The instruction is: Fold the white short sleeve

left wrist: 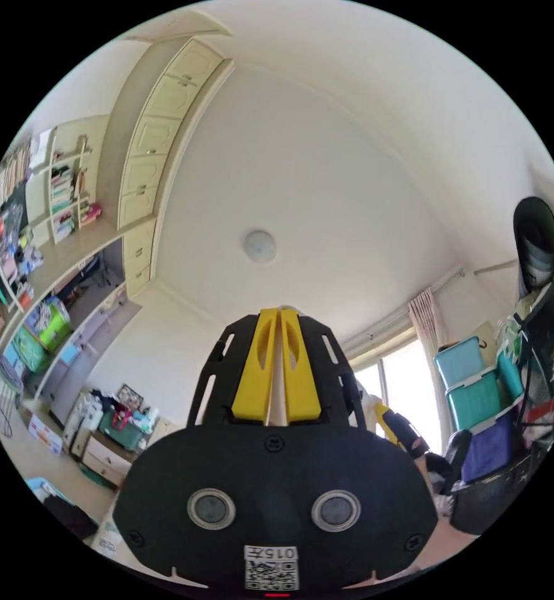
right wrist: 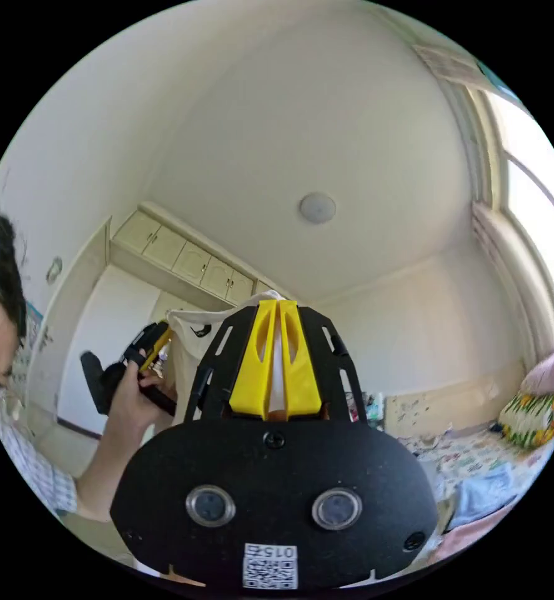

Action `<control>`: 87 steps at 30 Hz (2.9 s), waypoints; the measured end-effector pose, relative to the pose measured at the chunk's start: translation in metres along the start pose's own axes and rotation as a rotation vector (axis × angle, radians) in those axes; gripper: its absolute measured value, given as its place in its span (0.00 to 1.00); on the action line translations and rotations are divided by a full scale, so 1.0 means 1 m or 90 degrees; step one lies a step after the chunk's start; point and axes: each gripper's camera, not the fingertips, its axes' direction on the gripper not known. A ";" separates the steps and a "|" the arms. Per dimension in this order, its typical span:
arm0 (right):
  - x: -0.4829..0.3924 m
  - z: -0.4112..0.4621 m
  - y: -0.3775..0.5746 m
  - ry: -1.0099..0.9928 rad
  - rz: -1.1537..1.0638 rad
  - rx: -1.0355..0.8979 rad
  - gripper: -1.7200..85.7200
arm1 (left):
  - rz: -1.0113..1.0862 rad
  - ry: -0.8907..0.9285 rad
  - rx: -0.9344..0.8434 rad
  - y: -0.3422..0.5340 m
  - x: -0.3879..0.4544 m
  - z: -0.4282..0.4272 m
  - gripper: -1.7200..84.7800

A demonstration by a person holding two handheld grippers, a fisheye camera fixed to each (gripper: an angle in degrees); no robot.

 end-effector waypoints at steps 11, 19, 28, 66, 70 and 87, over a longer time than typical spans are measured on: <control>-0.096 0.042 -0.065 0.095 -0.403 0.006 0.01 | 0.208 -0.053 0.065 -0.005 0.025 -0.018 0.01; -0.082 0.100 -0.066 0.106 -0.473 -0.022 0.01 | 0.295 -0.078 0.055 0.040 0.034 0.006 0.01; -0.040 0.216 -0.072 0.069 -0.441 -0.196 0.01 | 0.336 -0.012 0.040 0.068 0.041 0.054 0.01; 0.168 0.139 0.090 -0.140 0.074 0.142 0.01 | 0.144 -0.018 0.005 0.110 0.061 0.017 0.01; 0.158 0.098 0.066 -0.180 0.081 0.169 0.01 | 0.229 -0.012 0.067 0.115 0.108 0.013 0.01; 0.183 0.106 0.110 -0.660 0.228 -0.025 0.01 | 0.290 -0.049 -0.022 0.169 0.116 0.055 0.01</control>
